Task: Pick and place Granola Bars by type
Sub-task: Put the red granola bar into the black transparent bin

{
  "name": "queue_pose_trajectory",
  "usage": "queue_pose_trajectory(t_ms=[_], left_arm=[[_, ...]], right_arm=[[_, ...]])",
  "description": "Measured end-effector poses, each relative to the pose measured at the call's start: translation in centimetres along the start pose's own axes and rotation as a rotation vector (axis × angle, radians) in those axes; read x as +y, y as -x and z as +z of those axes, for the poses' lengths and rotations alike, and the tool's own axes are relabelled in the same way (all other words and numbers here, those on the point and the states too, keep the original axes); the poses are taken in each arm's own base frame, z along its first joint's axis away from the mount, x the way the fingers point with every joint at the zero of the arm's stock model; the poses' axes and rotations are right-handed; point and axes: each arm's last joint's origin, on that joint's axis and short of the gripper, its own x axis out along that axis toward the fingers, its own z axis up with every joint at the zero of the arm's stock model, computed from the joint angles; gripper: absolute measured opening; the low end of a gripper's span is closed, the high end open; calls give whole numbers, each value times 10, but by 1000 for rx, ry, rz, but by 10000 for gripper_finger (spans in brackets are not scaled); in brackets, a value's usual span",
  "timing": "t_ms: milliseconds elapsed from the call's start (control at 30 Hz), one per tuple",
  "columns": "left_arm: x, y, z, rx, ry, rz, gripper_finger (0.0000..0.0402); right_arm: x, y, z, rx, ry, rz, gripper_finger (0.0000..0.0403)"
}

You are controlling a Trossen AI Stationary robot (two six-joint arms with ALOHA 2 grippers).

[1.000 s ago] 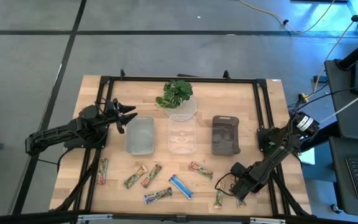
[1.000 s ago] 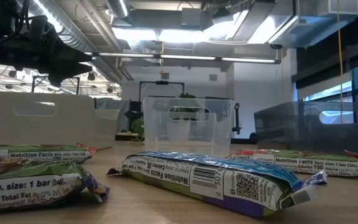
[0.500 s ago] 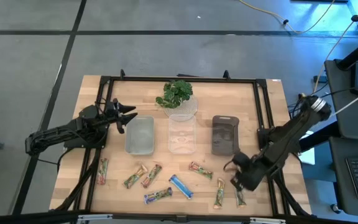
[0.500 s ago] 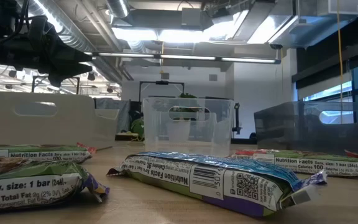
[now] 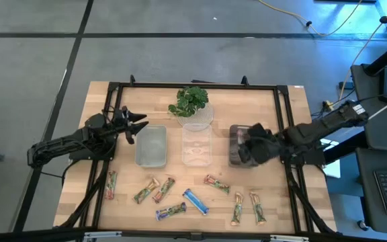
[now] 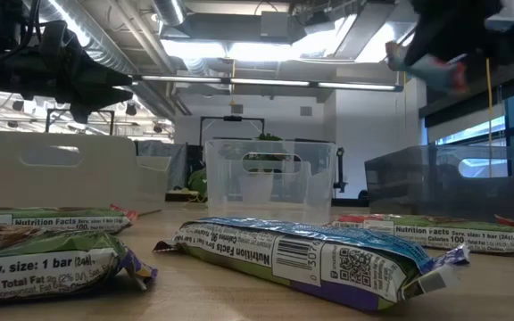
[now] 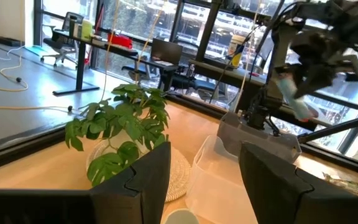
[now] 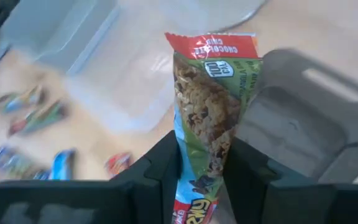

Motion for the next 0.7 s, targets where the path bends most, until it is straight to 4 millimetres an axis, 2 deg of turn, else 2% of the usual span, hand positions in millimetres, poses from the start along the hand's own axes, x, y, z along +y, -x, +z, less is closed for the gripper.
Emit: queue_pose_trajectory(t_ms=[167,267,433,700], left_arm=[[0,0,0,0,0,0,182],[0,0,0,0,0,-1,181],[0,0,0,1,0,-1,182],[0,0,0,0,0,-1,181]], right_arm=[[-8,-20,21,-12,-64,-102,115],[-11,-34,26,41,-95,-141,115],[-11,-57,23,185,-94,-222,115],[-7,-84,11,275,-59,-316,115]])
